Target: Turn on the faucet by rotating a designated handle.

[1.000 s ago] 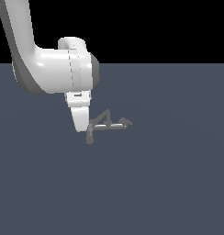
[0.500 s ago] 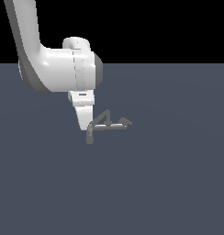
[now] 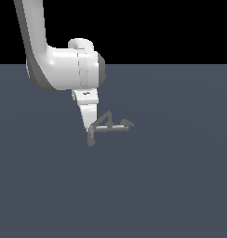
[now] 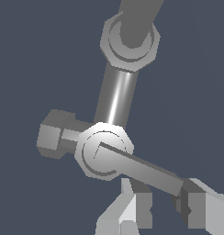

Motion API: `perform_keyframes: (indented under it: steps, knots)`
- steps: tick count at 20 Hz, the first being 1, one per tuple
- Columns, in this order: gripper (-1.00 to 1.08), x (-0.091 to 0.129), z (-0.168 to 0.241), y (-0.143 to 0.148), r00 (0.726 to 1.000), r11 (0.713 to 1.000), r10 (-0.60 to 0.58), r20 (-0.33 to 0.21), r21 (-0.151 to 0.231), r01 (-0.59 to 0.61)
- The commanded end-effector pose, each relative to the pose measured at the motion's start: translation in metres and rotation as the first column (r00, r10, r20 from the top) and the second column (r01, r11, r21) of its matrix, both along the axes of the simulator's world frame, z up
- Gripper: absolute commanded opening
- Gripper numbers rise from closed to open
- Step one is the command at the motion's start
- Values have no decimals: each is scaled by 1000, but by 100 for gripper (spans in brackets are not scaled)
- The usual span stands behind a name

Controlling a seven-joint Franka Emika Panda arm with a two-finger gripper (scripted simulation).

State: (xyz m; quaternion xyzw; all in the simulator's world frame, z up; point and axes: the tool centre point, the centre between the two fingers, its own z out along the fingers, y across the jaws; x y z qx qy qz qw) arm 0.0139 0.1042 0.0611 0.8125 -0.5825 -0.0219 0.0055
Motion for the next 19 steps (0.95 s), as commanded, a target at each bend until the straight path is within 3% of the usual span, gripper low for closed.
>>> perform_keyframes:
  steps: [1,2,19]
  knots:
    - [-100,30,0,-58,995,996,-86,41,-16,86]
    - [-100,0,0,0,1000,1000,1,-3,-1,-1]
    - [-100,63,0,-45,995,996,-87,41,-16,87]
